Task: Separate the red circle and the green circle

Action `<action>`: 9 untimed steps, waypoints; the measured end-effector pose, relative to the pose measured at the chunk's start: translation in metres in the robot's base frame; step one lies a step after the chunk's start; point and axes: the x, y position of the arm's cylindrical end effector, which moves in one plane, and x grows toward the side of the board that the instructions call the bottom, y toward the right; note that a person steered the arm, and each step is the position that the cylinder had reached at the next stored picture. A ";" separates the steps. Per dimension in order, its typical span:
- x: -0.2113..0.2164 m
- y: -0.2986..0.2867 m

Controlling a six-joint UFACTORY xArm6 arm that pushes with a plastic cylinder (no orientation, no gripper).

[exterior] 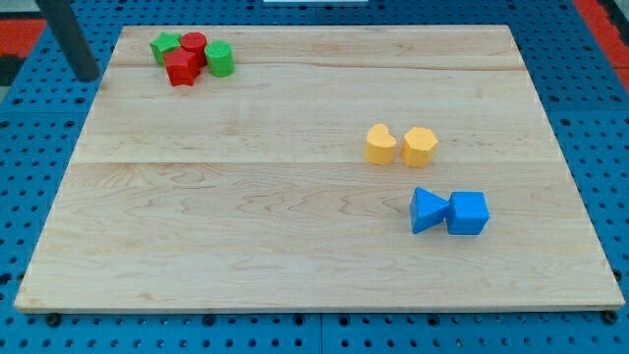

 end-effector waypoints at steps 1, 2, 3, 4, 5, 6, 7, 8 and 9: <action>-0.045 0.018; -0.080 0.073; -0.090 0.091; -0.080 0.137; -0.079 0.158; -0.072 0.158; -0.061 0.151; -0.045 0.147; -0.023 0.147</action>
